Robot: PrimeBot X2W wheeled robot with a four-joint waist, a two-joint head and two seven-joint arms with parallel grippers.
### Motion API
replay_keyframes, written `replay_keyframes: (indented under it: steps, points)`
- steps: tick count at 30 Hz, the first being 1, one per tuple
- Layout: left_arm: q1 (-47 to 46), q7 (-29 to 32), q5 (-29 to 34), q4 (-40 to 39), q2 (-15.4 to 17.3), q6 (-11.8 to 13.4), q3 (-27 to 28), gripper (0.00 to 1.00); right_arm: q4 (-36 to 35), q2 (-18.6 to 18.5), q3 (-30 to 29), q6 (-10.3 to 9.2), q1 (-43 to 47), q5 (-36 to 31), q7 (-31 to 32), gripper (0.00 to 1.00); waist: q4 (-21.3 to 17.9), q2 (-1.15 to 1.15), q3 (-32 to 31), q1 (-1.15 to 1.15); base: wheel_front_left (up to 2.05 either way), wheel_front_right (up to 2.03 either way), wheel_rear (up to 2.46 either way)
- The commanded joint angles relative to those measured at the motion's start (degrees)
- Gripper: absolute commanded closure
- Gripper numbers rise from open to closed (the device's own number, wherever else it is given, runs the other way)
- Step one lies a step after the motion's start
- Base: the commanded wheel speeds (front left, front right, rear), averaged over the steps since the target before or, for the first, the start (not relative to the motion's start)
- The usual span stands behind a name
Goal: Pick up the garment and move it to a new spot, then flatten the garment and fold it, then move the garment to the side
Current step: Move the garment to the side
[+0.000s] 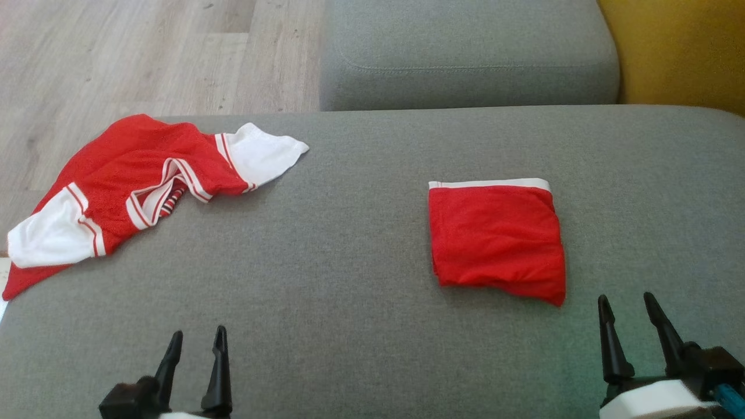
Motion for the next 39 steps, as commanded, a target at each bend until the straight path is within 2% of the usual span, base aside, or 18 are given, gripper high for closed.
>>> replay_keyframes:
  steps: [1, 6, 10, 13, 19, 23, 24, 28, 32, 34, 39]
  points:
    - [-1.9, -0.7, 0.5, -1.6, -0.3, -0.2, 2.1, 0.00, -1.5, -0.8, 1.2, -0.04, -1.9, 0.2, -0.6, 0.00, 0.1, 0.00, 0.0, 0.00, 0.00, 0.00, 0.00]
    - [-1.9, -0.7, 0.6, -1.8, -0.3, -0.2, 2.1, 0.00, -1.2, -0.7, 1.5, -0.04, -2.1, 0.3, -0.6, 0.00, 0.3, 0.00, 0.2, 0.00, 0.00, 0.00, 0.00]
    - [-2.1, -0.7, 0.4, -2.4, -0.3, 0.1, 1.8, 0.00, -0.5, -1.0, 1.4, -0.04, -4.3, 3.2, 0.0, 0.00, 0.4, 0.00, 1.2, 0.00, 0.00, 0.00, 0.00]
    - [-2.7, -0.7, 0.3, -2.6, -0.3, 0.1, 1.2, 0.00, -0.7, -2.2, 1.6, -0.04, -8.3, 7.1, 5.5, 0.00, 0.6, 0.00, 2.4, 0.00, 0.00, 0.00, 0.00]
    - [-5.7, -0.7, 0.0, -2.8, -0.3, 0.2, -0.9, 0.00, -0.1, -4.6, 0.8, -0.04, -18.3, 15.2, 22.5, 0.00, 2.4, 0.00, 7.8, 0.00, 0.00, 0.00, 0.00]
    - [-8.1, -0.7, -0.6, -2.6, -0.3, 0.4, -2.7, 0.00, 3.8, -4.7, -0.5, -0.04, -23.3, 16.9, 31.0, 0.00, 4.5, 0.00, 11.2, 0.00, 0.00, 0.00, 0.00]
    - [-9.0, -0.7, -1.0, -2.5, -0.3, 0.8, -3.4, 0.00, 6.7, -4.1, -2.0, -0.04, -25.1, 17.1, 34.0, 0.00, 5.4, 0.00, 12.4, 0.00, 0.00, 0.00, 0.00]
    - [-10.1, -0.7, -1.6, -2.4, -0.3, 1.5, -4.3, 0.00, 11.8, -2.9, -5.1, -0.04, -27.3, 14.4, 36.3, 0.00, 6.8, 0.00, 13.7, 0.00, 0.00, 0.00, 0.00]
    - [-10.3, -0.7, -1.9, -2.6, -0.3, 2.0, -4.4, 0.00, 13.5, -1.1, -5.2, -0.04, -27.9, 15.5, 37.3, 0.00, 6.9, 0.00, 14.2, 0.00, 0.00, 0.00, 0.00]
    - [-10.1, -0.7, -1.8, -2.6, -0.3, 2.2, -4.3, 0.00, 14.0, -0.5, -5.3, -0.04, -28.1, 17.2, 37.4, 1.00, 6.3, 0.00, 14.2, 0.00, 0.00, 0.00, 0.00]
    - [-10.2, -0.7, -1.2, -3.1, -0.3, 2.2, -3.4, 0.00, 14.0, 0.1, -5.2, -0.04, -29.8, 19.0, 35.3, 1.00, 1.8, 0.00, 14.1, 0.00, 0.00, 0.00, 0.00]
